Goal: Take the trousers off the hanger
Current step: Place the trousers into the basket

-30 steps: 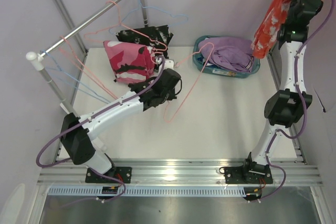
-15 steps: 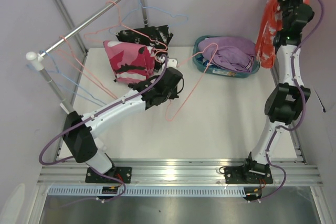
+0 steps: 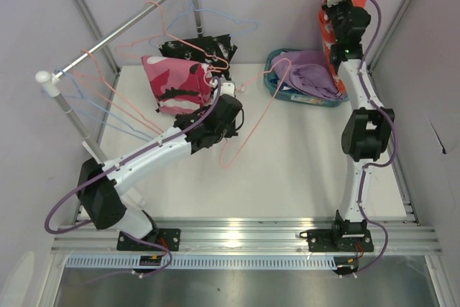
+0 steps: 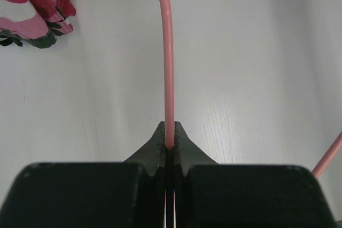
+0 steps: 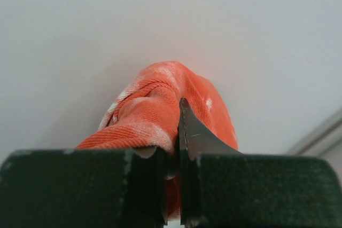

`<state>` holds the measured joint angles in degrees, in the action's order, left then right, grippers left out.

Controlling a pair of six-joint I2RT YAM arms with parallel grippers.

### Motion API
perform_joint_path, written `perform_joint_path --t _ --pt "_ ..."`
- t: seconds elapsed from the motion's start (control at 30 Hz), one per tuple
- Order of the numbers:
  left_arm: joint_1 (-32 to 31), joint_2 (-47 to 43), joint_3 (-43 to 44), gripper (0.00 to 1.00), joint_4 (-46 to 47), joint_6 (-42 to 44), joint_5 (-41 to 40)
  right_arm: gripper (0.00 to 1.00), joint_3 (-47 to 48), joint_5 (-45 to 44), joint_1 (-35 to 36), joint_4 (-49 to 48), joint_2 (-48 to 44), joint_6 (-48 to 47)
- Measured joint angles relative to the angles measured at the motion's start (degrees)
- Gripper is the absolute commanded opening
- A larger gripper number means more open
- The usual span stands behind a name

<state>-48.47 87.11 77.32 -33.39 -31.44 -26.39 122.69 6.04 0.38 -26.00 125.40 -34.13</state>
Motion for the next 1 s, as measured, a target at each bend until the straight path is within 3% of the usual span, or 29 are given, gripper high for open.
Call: perform_joint_path --t 0.37,0.67,1.0 --pt "1.1 -6.1 -6.5 0.0 2.2 0.0 0.2 0.0 4.0 -3.3 8.2 2.7 2.9 -3.1" --pt "1.2 -7.6 -9.5 0.0 4.4 0.0 2.8 0.0 -15.0 -0.7 8.6 6.3 -6.9 -8.9" --pt "1.3 -8.2 -11.3 0.0 6.5 0.0 6.3 0.0 -20.8 1.9 4.1 19.9 -17.2 -14.2"
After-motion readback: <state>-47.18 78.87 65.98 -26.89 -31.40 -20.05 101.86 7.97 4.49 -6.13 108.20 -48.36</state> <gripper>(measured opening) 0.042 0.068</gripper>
